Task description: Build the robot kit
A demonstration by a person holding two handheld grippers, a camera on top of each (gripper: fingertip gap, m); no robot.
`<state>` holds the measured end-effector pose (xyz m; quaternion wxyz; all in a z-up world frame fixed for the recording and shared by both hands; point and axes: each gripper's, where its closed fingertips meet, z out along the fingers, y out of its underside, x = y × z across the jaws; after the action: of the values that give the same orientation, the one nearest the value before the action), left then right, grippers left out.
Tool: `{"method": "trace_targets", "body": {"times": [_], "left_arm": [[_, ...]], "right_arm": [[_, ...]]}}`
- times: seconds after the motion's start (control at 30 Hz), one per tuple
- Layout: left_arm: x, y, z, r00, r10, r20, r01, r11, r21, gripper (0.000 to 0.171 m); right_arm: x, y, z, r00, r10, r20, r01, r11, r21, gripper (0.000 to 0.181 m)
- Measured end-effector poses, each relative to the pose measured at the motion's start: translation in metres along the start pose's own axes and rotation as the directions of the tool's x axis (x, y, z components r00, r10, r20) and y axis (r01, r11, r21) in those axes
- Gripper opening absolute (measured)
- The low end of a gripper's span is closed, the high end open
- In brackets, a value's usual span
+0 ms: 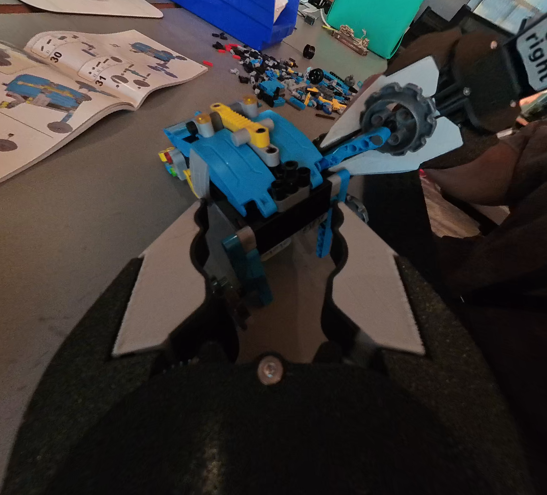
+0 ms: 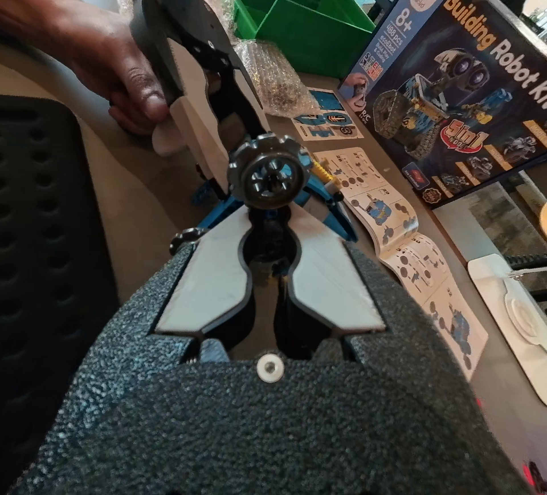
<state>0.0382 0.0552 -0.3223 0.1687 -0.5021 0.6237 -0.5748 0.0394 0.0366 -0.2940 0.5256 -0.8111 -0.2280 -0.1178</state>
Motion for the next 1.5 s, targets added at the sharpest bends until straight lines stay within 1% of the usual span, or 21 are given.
{"method": "trace_targets", "body": {"times": [0.03, 0.13, 0.2, 0.37, 0.43, 0.57, 0.67, 0.77, 0.83, 0.93, 1.0, 1.07, 1.13, 1.17, 1.2, 1.27, 1.3, 1.33, 1.37, 1.43, 1.5], "left_arm": [[0.000, -0.001, -0.001, 1.000, -0.014, -0.008, 0.014, 1.000, 0.006, 0.083], [-0.001, -0.003, -0.002, 0.997, -0.061, -0.039, 0.062, 0.998, 0.017, 0.083], [-0.002, -0.003, -0.002, 0.997, -0.064, -0.040, 0.065, 0.998, 0.018, 0.084], [-0.001, -0.003, -0.002, 0.997, -0.063, -0.046, 0.064, 0.998, 0.015, 0.084], [0.000, -0.002, -0.001, 0.998, -0.048, -0.041, 0.049, 0.999, 0.011, 0.085], [-0.001, -0.003, -0.002, 0.998, -0.045, -0.036, 0.046, 0.999, 0.012, 0.085], [-0.002, -0.003, -0.001, 0.999, -0.040, -0.026, 0.040, 0.999, 0.012, 0.085], [-0.003, -0.003, -0.002, 0.999, -0.027, -0.022, 0.027, 1.000, 0.007, 0.085], [-0.006, -0.009, -0.006, 1.000, -0.006, 0.002, 0.006, 1.000, 0.024, 0.086], [-0.014, -0.023, -0.020, 0.996, 0.047, 0.073, -0.051, 0.997, 0.056, 0.087], [-0.006, -0.030, -0.030, 0.996, 0.044, 0.074, -0.051, 0.994, 0.094, 0.083], [0.011, -0.034, -0.036, 0.995, 0.080, 0.067, -0.087, 0.989, 0.120, 0.069], [0.031, -0.036, -0.037, 0.990, 0.115, 0.077, -0.124, 0.985, 0.117, 0.060], [0.042, -0.037, -0.035, 0.991, 0.112, 0.078, -0.120, 0.986, 0.112, 0.055], [0.051, -0.039, -0.033, 0.992, 0.096, 0.078, -0.104, 0.989, 0.105, 0.051], [0.076, -0.046, -0.032, 0.997, 0.055, 0.045, -0.060, 0.991, 0.123, 0.044], [0.090, -0.051, -0.032, 0.999, 0.032, 0.012, -0.033, 0.989, 0.146, 0.038], [0.104, -0.055, -0.033, 1.000, 0.013, -0.016, -0.010, 0.986, 0.168, 0.035], [0.118, -0.059, -0.034, 0.999, 0.001, -0.036, 0.006, 0.983, 0.186, 0.032], [0.146, -0.063, -0.034, 0.997, -0.003, -0.072, 0.018, 0.978, 0.207, 0.028], [0.173, -0.066, -0.035, 0.997, 0.034, -0.070, -0.018, 0.975, 0.222, 0.025]], "right_arm": [[0.000, -0.001, 0.000, 1.000, -0.018, -0.005, 0.018, 1.000, -0.001, 0.011], [-0.001, -0.004, 0.001, 0.992, -0.123, -0.033, 0.123, 0.992, 0.008, 0.010], [-0.001, -0.005, 0.002, 0.978, -0.203, -0.050, 0.205, 0.978, 0.028, 0.010], [-0.003, -0.006, 0.000, 0.954, -0.291, -0.066, 0.298, 0.946, 0.129, 0.010], [-0.004, -0.007, -0.001, 0.936, -0.345, -0.071, 0.352, 0.925, 0.144, 0.011], [-0.004, -0.008, 0.002, 0.937, -0.347, -0.039, 0.349, 0.929, 0.123, 0.010], [-0.003, -0.006, 0.004, 0.962, -0.274, 0.002, 0.273, 0.959, 0.077, 0.011], [-0.003, -0.005, 0.003, 0.971, -0.239, 0.021, 0.238, 0.970, 0.045, 0.011], [-0.003, -0.005, 0.004, 0.977, -0.213, 0.026, 0.211, 0.976, 0.048, 0.011], [0.002, -0.004, 0.002, 0.988, -0.149, 0.039, 0.147, 0.988, 0.055, 0.010], [0.011, -0.005, -0.003, 0.992, -0.122, 0.017, 0.121, 0.991, 0.060, 0.010], [0.018, -0.010, -0.010, 0.999, -0.043, 0.027, 0.041, 0.996, 0.080, 0.011], [0.021, -0.021, -0.021, 0.988, 0.114, 0.104, -0.128, 0.982, 0.137, 0.011], [0.022, -0.029, -0.026, 0.966, 0.206, 0.158, -0.232, 0.958, 0.171, 0.011], [0.022, -0.038, -0.033, 0.929, 0.295, 0.226, -0.341, 0.917, 0.206, 0.011], [0.017, -0.057, -0.052, 0.829, 0.408, 0.381, -0.521, 0.811, 0.266, 0.011], [0.014, -0.064, -0.061, 0.789, 0.432, 0.437, -0.577, 0.766, 0.283, 0.011], [0.010, -0.070, -0.070, 0.768, 0.434, 0.470, -0.602, 0.740, 0.300, 0.010], [0.003, -0.077, -0.080, 0.765, 0.414, 0.494, -0.602, 0.733, 0.317, 0.009], [-0.013, -0.088, -0.100, 0.785, 0.349, 0.512, -0.563, 0.746, 0.356, 0.011], [-0.031, -0.097, -0.119, 0.787, 0.300, 0.539, -0.539, 0.760, 0.364, 0.011]]}}
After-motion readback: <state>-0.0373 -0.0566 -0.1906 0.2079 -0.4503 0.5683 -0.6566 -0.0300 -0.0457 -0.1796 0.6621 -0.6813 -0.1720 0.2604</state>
